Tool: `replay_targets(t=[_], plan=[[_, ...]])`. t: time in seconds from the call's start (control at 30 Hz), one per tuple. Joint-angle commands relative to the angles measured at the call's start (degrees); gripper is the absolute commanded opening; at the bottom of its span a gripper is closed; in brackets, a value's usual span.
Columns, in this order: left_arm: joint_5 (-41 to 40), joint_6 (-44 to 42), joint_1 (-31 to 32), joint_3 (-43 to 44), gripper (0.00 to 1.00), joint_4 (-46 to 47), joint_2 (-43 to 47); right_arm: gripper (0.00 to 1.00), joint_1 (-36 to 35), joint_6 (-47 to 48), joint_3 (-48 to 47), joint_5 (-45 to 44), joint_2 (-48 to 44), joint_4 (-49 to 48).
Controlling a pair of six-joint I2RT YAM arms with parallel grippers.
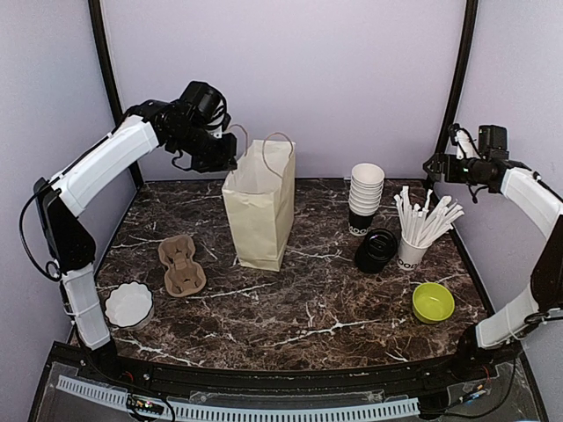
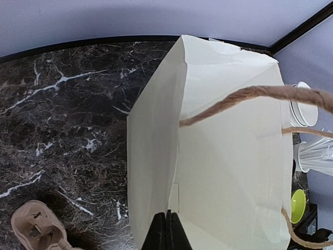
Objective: Pack the takeout coffee
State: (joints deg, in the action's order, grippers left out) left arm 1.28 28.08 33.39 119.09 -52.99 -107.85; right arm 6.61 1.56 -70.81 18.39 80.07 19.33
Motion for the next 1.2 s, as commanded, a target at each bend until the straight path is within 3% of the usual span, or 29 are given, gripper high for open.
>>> replay_targets(t=[0.0,0.2,0.43,0.67,0.8,0.93,1.0,1.03,1.1,1.17], plan=[[-6.57,-6.09,-0.71,3.3,0.0,-3.9,0.46,0.99,-0.37,0.19,-1.44,-0.62,1.14,-0.51],[-5.91,-13.65,-6.42,4.39,0.0,1.11,1.58,0.99,-0.46,-0.15,-3.99,0.86,2.92,1.05],[-6.79,-26.06,-8.71,4.92,0.0,5.92,0.92,0.99,-0.46,0.44,-6.11,1.38,3.93,2.73],[-1.68,-26.01,-13.11,5.93,0.0,6.58,-1.79,0.98,-0.46,3.87,-6.89,5.75,2.85,4.99],[1.19,-25.92,-14.94,6.37,0.0,7.02,-2.41,0.94,-0.5,8.48,-6.88,14.17,1.24,7.27],[2.24,-25.41,-17.46,7.53,0.01,7.09,-3.57,0.88,-1.03,11.55,-8.41,17.3,0.89,9.82],[3.15,-25.22,-19.17,7.95,0.14,7.3,-4.49,0.82,-1.43,13.37,-10.07,18.14,1.54,11.76],[3.22,-25.15,-19.47,8.76,0.29,7.25,-5.27,0.79,-1.72,14.21,-10.97,18.51,1.98,12.73],[2.52,-25.13,-20.0,10.52,0.46,6.94,-6.32,0.73,-2.62,15.86,-13.07,18.45,3.22,14.89],[1.37,-25.39,-20.1,12.54,0.57,6.65,-6.78,0.65,-3.85,17.37,-15.14,17.69,4.46,16.62]])
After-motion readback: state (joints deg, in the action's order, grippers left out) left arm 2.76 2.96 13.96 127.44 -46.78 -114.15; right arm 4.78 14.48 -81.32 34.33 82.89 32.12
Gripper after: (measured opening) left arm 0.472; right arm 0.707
